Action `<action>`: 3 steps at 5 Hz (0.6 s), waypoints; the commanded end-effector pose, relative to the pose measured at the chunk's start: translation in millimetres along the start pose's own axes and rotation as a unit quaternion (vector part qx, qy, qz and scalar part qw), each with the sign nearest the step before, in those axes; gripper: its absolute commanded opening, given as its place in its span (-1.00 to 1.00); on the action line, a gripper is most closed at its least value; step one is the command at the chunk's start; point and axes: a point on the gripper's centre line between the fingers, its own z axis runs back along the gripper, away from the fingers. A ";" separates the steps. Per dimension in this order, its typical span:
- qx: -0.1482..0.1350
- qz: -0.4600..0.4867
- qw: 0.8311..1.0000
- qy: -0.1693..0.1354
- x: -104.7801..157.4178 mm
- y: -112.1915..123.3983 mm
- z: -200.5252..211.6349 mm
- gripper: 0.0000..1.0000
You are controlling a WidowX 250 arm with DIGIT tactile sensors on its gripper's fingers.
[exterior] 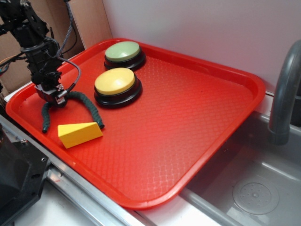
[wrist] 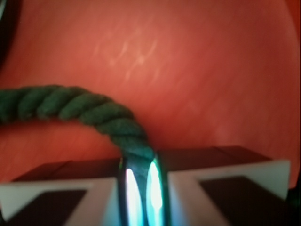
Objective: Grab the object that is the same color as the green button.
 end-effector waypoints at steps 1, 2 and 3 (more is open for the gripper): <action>0.043 0.053 0.998 -0.010 5.2 -20.0 73.9 -1.00; 0.015 0.039 0.999 -0.020 2.7 -48.3 102.5 -1.00; -0.012 0.020 1.000 -0.017 4.0 -76.7 125.3 -1.00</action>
